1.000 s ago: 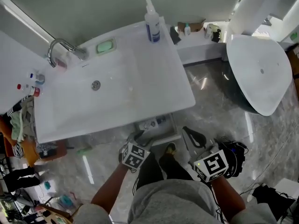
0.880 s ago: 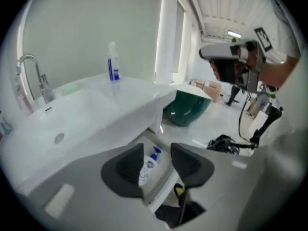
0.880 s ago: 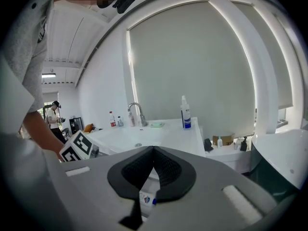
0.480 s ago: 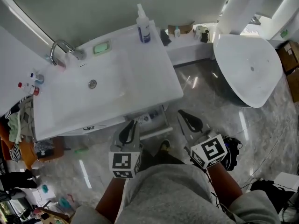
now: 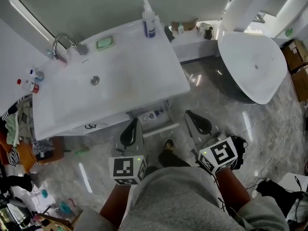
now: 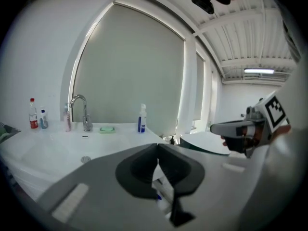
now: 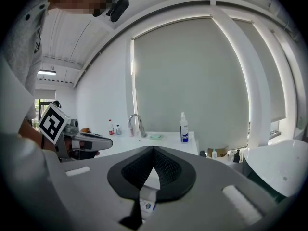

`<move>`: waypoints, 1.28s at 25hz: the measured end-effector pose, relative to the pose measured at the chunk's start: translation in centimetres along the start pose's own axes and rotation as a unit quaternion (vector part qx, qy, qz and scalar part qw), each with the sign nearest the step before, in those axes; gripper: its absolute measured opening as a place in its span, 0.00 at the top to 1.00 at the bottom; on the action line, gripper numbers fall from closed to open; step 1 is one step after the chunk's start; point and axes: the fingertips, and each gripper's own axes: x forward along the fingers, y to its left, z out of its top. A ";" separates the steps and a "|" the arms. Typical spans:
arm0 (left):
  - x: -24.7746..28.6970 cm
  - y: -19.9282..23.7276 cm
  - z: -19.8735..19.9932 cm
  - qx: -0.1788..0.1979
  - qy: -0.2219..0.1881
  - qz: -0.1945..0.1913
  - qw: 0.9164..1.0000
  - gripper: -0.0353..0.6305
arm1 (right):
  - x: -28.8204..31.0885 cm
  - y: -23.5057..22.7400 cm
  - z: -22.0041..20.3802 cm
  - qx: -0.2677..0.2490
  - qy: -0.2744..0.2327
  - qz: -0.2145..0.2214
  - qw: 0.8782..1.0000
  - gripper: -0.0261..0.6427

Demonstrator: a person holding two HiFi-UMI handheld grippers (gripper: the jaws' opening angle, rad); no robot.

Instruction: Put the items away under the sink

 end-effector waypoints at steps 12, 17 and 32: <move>-14.7 2.9 -0.8 -0.005 -0.028 0.029 0.999 0.93 | -6.5 12.3 -0.8 -0.017 -0.011 -0.003 1.000 0.96; -21.7 3.6 -1.5 0.010 -0.044 0.040 0.998 0.93 | -10.0 17.3 -0.9 -0.028 -0.022 -0.008 0.999 0.96; -29.6 2.1 -1.9 -0.009 -0.069 0.019 0.997 0.93 | -17.7 21.4 0.8 -0.057 -0.030 -0.036 0.997 0.96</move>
